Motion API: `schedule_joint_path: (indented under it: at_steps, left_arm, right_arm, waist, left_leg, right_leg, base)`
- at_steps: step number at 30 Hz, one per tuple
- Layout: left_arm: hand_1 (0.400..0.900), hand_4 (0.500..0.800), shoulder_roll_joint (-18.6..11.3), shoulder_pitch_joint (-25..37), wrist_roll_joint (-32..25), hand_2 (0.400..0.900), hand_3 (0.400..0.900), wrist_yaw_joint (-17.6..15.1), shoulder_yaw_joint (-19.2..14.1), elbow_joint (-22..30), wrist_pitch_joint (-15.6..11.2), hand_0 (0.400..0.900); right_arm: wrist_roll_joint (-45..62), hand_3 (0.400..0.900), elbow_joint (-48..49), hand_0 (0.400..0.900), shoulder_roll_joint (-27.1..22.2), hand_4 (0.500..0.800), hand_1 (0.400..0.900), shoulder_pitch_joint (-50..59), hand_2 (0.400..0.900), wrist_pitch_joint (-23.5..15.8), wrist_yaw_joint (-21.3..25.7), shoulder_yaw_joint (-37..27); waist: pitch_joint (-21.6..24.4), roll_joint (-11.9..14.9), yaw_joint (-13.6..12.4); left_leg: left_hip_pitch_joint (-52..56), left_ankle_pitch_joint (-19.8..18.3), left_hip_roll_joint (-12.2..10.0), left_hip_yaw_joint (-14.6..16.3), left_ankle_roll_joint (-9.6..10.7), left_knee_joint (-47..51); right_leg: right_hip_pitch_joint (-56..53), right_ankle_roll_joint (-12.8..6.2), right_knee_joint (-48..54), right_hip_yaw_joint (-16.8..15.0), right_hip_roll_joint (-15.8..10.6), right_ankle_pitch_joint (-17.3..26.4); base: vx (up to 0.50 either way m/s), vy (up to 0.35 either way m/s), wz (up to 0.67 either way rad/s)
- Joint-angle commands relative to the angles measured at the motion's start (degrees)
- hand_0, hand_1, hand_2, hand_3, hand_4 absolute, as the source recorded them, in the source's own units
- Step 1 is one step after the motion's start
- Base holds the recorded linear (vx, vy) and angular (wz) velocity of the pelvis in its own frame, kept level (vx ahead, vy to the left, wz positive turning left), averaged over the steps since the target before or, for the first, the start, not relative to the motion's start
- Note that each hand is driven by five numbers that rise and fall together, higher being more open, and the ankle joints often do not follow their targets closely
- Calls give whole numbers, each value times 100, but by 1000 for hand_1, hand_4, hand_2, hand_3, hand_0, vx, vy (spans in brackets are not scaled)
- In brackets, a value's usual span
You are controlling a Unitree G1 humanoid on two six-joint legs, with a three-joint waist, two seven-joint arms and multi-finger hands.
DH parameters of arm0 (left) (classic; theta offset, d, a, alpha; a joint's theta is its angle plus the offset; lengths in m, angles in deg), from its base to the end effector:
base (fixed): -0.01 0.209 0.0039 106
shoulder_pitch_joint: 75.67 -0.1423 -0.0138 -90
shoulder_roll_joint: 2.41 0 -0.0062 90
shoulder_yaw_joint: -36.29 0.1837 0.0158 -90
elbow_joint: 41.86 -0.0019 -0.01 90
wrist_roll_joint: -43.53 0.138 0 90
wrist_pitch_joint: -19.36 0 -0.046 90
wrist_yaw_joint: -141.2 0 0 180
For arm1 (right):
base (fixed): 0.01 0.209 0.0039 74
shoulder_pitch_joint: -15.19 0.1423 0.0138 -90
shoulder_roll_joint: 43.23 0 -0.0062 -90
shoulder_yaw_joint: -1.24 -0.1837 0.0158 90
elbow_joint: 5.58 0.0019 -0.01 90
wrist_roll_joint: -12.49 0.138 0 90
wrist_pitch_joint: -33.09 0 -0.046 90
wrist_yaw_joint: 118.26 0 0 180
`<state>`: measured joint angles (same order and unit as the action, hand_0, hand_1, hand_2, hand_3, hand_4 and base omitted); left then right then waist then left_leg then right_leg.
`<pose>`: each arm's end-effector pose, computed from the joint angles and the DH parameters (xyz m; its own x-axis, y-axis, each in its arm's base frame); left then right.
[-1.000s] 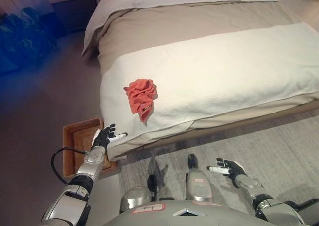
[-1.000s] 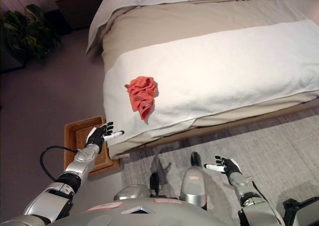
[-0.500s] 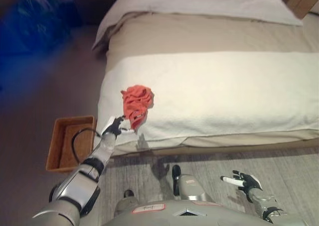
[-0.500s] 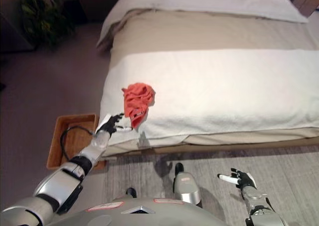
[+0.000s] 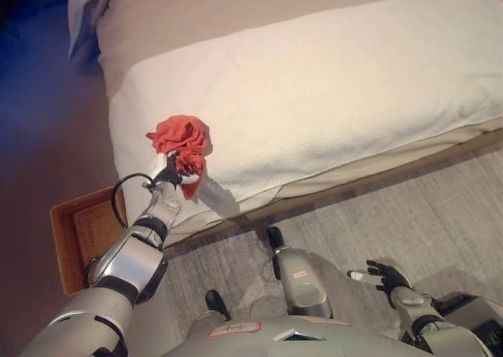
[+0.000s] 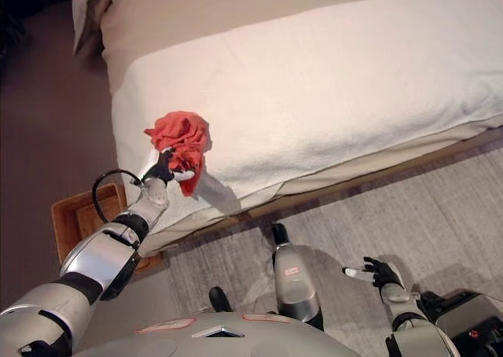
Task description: Put the clothes on the bed into the basket.
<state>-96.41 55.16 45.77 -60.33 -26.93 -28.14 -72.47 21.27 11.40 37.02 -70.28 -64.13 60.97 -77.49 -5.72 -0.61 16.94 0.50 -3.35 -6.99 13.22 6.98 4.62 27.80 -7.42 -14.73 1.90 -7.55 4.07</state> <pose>0.2865 0.2171 0.0050 0.8754 0.3696 -0.3117 -0.0008 0.6459 0.7635 0.0976 -0.2920 -0.0855 0.4744 -0.3195 -0.8203 -0.0465 0.9214 -0.3857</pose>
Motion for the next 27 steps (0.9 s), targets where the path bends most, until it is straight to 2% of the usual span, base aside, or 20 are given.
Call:
schedule_joint_path:
  at_steps: [1,5,10,13,18,21,24,26,27]
  left_arm:
    - [900,800,-851,960,326,900,900,-677,-351,-141,-38,900]
    - [900,800,-1072,1210,380,900,900,-951,-379,-208,20,900]
    - [900,800,-1212,1439,403,900,900,-1170,-374,-218,89,900]
    - [900,800,-1488,1773,373,900,900,-1238,-334,-361,221,900]
    - [900,800,-1704,2147,303,900,900,-1075,-206,-515,276,900]
    - [900,800,-1699,2274,9,900,900,-902,-298,-554,202,900]
    - [900,800,-1695,2384,-134,900,900,-748,-199,-544,102,900]
    - [622,633,-1698,2409,-179,622,622,-720,-191,-530,80,622]
    - [602,621,-1686,2419,-209,602,602,-722,-202,-530,72,602]
  right_arm:
    - [142,900,99,900,-160,800,900,135,900,-226,58,159]
    - [162,900,123,900,-142,800,900,220,900,-272,94,259]
    - [227,900,245,900,-141,800,900,319,900,-344,151,379]
    - [344,900,542,900,-147,800,900,416,900,-417,141,539]
    - [502,900,1073,900,-274,800,900,505,900,-491,166,651]
    - [559,900,1297,900,-348,800,900,535,900,-530,195,663]
    - [600,900,1436,900,-392,800,900,565,900,-554,202,698]
    - [571,900,1527,900,-413,800,900,544,900,-583,202,720]
    - [561,900,1565,900,-417,800,900,526,900,-602,194,730]
  waist:
    - [-267,94,-50]
    - [-364,90,-41]
    - [-453,108,-20]
    - [-572,150,31]
    - [-731,208,93]
    - [-812,203,114]
    - [-867,196,139]
    - [-879,174,151]
    - [-872,164,156]
  left_leg:
    - [680,-299,-203,-49,161,38]
    - [520,-260,-283,-78,220,38]
    - [345,-240,-342,-86,260,38]
    - [85,-204,-393,-76,311,38]
    - [-257,-164,-487,-65,357,38]
    - [-392,-156,-507,-52,374,38]
    - [-465,-178,-521,-41,389,38]
    - [-493,-202,-521,-21,394,38]
    - [-508,-215,-522,-12,398,38]
  right_leg:
    - [877,-392,432,-309,68,1056]
    - [1066,-396,399,-260,84,1057]
    - [1305,-402,373,-247,97,1098]
    - [1577,-408,397,-238,140,1147]
    - [1918,-396,386,-224,196,1163]
    - [2097,-386,398,-221,188,1181]
    - [2249,-380,380,-230,201,1200]
    - [2354,-375,347,-227,192,1210]
    - [2382,-374,349,-224,186,1214]
  base:
    - [-61,-57,-5]
    - [-27,-53,0]
    - [-48,-24,-5]
    - [-65,-29,-8]
    - [-71,-20,-6]
    - [-50,13,-8]
    - [-31,15,-6]
    - [-14,35,-10]
    - [-2,19,-7]
